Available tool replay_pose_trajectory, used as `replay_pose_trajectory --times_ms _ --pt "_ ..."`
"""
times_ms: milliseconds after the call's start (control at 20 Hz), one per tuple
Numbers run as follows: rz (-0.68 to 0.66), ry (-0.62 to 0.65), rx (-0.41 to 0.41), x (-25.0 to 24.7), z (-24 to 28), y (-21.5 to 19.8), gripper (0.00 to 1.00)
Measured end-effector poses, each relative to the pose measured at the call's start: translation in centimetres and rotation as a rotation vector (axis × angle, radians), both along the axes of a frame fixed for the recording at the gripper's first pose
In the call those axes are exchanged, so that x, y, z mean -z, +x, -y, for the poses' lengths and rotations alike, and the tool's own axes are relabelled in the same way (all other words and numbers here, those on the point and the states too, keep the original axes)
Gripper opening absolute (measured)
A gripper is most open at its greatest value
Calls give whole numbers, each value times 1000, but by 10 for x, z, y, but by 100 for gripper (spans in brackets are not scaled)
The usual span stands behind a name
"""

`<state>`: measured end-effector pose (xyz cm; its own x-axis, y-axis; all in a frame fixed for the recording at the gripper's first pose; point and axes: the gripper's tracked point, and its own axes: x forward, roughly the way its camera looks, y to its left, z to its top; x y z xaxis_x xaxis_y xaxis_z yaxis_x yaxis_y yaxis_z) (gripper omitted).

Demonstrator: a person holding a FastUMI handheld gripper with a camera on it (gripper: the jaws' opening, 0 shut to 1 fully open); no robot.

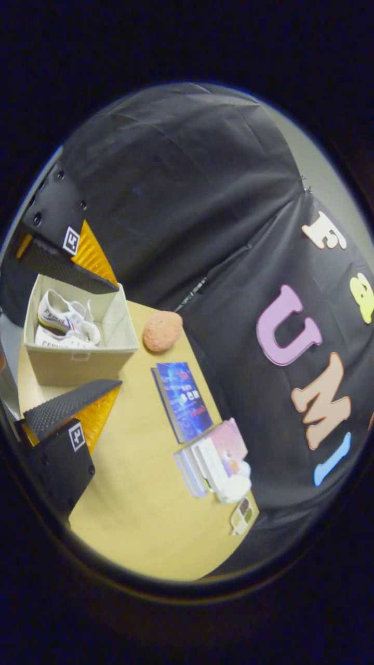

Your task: Open the storage box then place both shoes into the box .Put the left shoe in first, then the right shoe, with the right side of both shoes facing outward in a uniform manner.

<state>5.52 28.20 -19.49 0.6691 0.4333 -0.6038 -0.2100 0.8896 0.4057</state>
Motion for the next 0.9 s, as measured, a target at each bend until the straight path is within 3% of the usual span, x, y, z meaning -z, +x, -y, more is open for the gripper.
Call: replay_pose_trajectory --times_ms 350,900 --pt "326 -143 76 -80 108 21 100" --pt "538 -244 145 -172 205 40 100"
